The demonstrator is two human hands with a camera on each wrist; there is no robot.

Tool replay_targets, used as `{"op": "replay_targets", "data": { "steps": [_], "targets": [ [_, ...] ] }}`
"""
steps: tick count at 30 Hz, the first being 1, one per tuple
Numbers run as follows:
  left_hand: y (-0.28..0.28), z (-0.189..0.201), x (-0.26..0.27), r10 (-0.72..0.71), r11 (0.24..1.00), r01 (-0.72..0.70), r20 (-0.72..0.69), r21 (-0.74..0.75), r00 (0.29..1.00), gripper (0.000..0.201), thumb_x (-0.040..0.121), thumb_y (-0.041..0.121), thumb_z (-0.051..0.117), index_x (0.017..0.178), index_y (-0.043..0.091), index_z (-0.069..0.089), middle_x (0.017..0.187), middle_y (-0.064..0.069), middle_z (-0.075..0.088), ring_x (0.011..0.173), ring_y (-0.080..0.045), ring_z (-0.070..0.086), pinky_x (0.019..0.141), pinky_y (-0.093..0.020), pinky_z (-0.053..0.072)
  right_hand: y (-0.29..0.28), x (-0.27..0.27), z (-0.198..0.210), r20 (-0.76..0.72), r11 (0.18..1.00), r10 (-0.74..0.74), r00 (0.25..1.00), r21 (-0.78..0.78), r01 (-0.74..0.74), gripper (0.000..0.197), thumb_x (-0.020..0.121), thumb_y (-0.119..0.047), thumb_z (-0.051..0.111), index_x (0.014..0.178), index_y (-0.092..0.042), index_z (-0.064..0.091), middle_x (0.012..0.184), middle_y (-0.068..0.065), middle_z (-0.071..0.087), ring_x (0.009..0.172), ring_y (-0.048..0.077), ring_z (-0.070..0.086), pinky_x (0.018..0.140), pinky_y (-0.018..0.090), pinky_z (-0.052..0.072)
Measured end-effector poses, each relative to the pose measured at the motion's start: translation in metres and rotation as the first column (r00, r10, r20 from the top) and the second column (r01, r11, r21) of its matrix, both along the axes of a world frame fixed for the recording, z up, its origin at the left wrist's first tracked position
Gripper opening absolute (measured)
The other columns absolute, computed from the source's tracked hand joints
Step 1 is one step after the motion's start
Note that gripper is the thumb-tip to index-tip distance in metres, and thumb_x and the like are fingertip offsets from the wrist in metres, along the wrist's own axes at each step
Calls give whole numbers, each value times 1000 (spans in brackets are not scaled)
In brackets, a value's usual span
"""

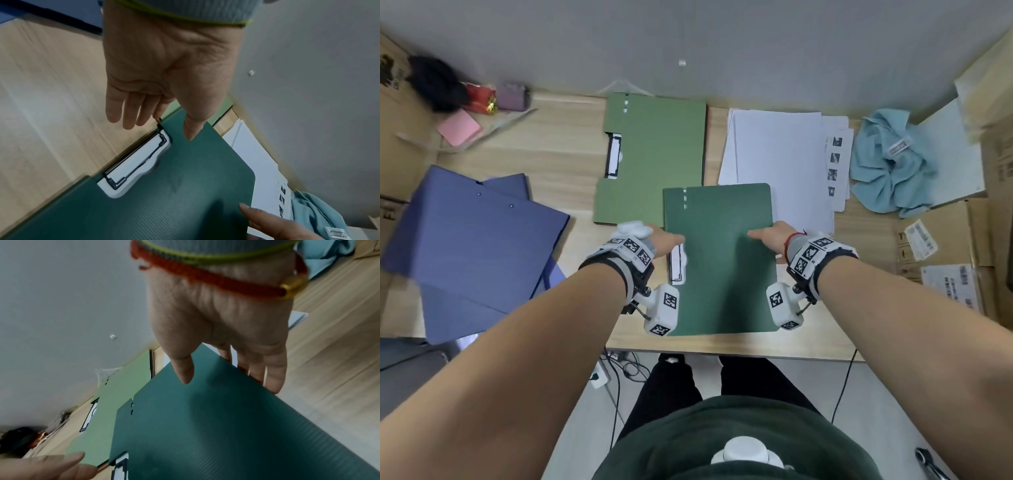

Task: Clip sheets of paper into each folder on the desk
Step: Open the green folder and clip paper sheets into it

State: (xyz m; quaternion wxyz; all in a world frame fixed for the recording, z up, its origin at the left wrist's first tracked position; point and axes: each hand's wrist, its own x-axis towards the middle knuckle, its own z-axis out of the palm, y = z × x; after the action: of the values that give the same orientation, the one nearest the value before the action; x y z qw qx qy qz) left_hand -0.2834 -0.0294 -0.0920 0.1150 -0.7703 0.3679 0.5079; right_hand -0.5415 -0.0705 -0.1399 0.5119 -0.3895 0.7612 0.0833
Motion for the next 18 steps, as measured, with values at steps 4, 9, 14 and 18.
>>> {"op": "replay_targets", "data": {
  "steps": [4,9,14,18],
  "targets": [
    [-2,-32,1,-33,999,34,-29,34,999,93,52,73,56,121,11,62,126,-14,64,113,-33,62,98,-47,51,-2,-1,-2,-6,1000,1,1000,28,-1,79,67,-54,71,131,-9,55,127,8,63,109,30,63,95,44,54],
    [-11,-46,9,-21,998,24,-54,60,998,98,46,76,60,122,13,62,124,-6,66,111,-27,63,98,-44,51,-11,-7,0,25,995,100,995,13,-100,50,91,-48,57,121,-8,58,120,8,63,109,30,61,101,45,48],
    [-20,-38,30,148,989,-145,-115,32,982,93,51,81,59,117,16,66,109,-1,73,101,-20,68,92,-45,54,-33,-7,-1,258,991,-82,963,-79,106,43,84,-52,56,120,-28,57,125,6,64,109,38,65,86,62,54],
    [-38,6,48,214,970,-230,-158,-84,964,91,62,85,58,114,11,63,109,-1,67,101,-20,66,92,-42,54,-64,16,13,416,954,-214,884,-108,281,19,93,-40,57,109,-31,64,112,4,73,106,27,68,89,66,51]
  ]
}}
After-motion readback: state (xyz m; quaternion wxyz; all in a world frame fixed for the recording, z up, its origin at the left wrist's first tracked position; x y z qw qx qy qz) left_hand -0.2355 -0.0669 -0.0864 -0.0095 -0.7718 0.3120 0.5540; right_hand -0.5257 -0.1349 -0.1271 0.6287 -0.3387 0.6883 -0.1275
